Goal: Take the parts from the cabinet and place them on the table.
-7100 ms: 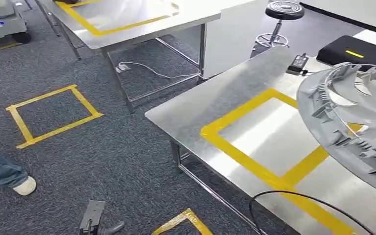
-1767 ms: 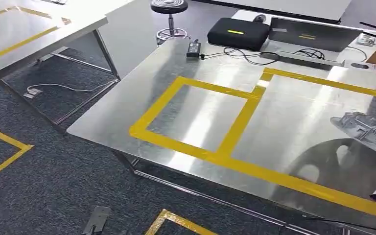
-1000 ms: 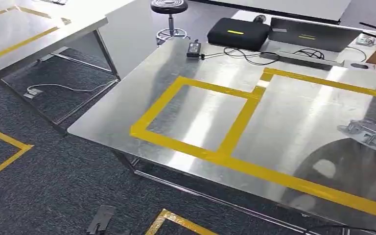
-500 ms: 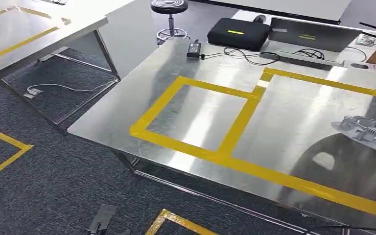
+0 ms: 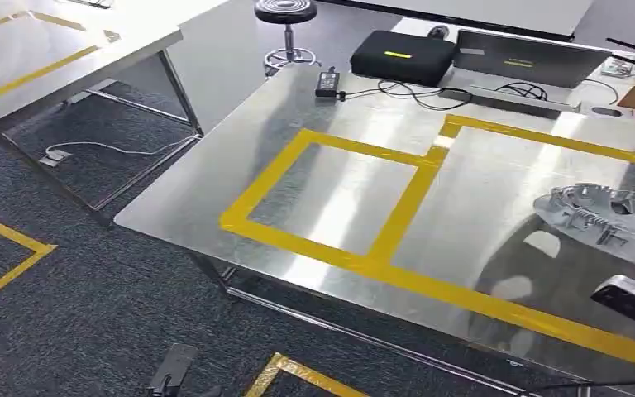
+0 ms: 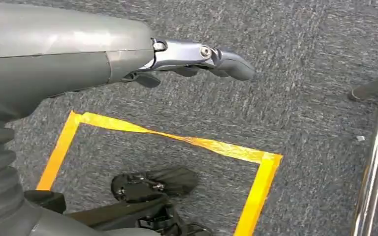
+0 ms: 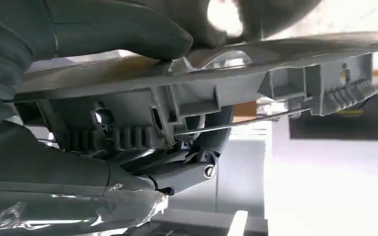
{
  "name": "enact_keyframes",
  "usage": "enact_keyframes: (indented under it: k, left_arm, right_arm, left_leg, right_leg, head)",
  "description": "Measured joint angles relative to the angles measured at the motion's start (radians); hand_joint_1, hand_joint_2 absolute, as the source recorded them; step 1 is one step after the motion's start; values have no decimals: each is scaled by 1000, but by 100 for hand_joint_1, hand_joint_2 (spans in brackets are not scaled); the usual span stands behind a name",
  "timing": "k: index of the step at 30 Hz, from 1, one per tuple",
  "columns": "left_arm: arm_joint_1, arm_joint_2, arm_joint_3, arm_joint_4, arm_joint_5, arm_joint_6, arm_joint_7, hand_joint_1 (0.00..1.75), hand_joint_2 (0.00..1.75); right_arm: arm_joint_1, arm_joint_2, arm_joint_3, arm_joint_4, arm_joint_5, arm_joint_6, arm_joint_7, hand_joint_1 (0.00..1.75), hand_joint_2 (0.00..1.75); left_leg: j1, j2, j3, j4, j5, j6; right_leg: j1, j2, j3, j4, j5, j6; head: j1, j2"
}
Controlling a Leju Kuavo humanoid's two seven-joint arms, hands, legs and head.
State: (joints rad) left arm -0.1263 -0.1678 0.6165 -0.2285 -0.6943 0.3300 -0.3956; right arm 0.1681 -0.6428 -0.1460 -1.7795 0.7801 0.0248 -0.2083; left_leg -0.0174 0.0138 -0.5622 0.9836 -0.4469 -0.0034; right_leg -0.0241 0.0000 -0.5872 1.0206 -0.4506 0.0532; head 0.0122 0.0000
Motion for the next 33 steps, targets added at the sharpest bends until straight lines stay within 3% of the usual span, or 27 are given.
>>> enact_keyframes:
  k: [13, 33]
  left_arm:
    - [-14, 0, -26, 0, -19, -10, 8, 0, 175]
    - [-14, -4, -48, 0, -40, -18, 17, 0, 175]
  right_arm:
    - [-109, 2, 217, 197, -27, 27, -12, 175, 175]
    - [-192, 77, 358, 340, -25, -40, -40, 175, 175]
  left_leg:
    - [0, 0, 0, 0, 0, 0]
    - [0, 0, 0, 0, 0, 0]
  right_leg:
    - [0, 0, 0, 0, 1, 1]
    - [0, 1, 0, 0, 1, 1]
  head:
    - [0, 0]
    - [0, 0]
